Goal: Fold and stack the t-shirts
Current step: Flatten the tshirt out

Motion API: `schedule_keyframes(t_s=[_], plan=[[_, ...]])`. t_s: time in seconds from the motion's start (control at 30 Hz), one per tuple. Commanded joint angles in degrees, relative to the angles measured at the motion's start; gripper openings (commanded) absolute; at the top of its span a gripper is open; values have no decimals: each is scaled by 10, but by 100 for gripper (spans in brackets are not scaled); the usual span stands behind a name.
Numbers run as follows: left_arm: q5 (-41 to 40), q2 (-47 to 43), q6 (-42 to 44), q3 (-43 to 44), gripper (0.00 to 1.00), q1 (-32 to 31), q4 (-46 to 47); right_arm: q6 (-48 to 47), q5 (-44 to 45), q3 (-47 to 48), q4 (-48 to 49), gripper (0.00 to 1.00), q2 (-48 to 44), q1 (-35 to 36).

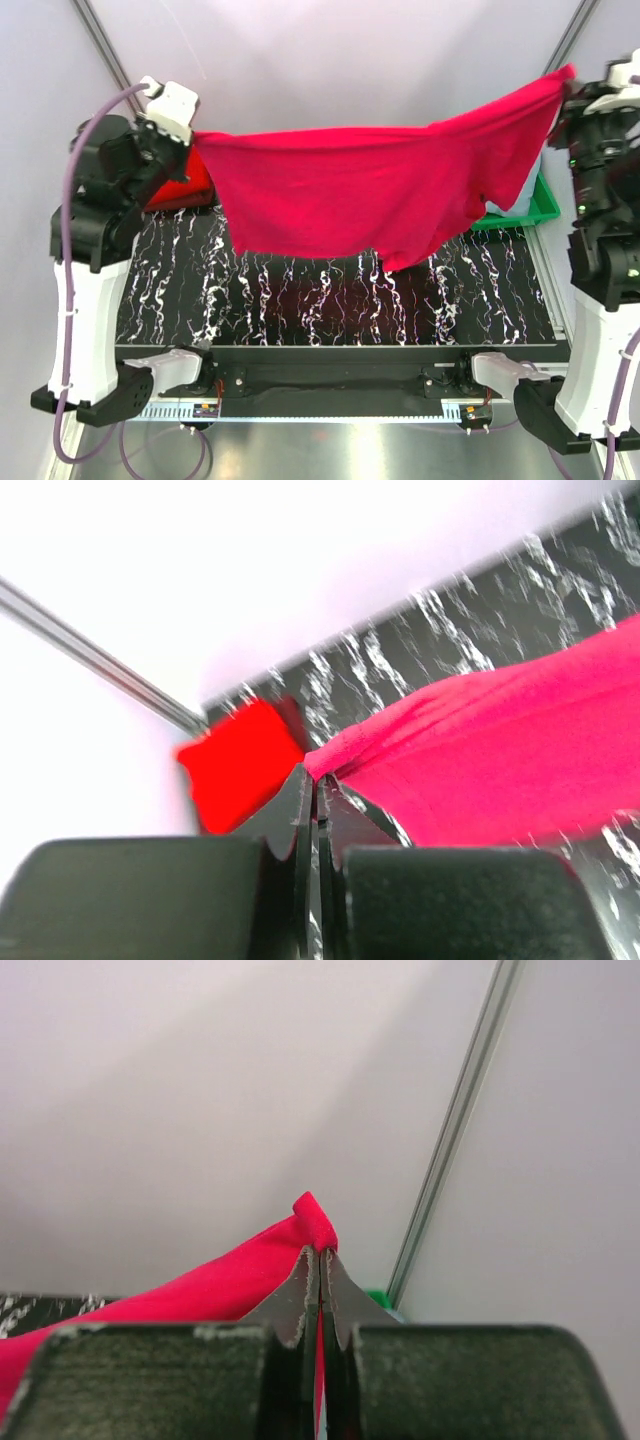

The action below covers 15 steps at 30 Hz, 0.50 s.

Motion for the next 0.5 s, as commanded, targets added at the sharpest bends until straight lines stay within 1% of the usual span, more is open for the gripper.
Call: schedule_keyframes(t_s=[0.0,0.07,0.13,0.17,0.23,0.3,0.33,0.47], plan=[[-58,-1,24,44,0,3,82,-22,28,72,43,0,32,-8],[-73,5,32,44,0,3,114,-36,23,74,74,0,47,-8],[-88,9,55,17,0,3,139,-55,13,52,97,0,50,-8],[-93,13,62,7,0,3,154,-57,11,25,104,0,54,-8],[-102,27,66,-23,0,4,167,-43,5,-18,125,0,65,-8],[-94,47,54,-38,0,5,170,-30,-10,-40,134,0,85,-8],[-94,55,49,-38,0,5,170,-13,-13,-45,135,0,93,-8],[-75,85,38,-10,0,5,139,14,-28,-10,114,0,135,-8]])
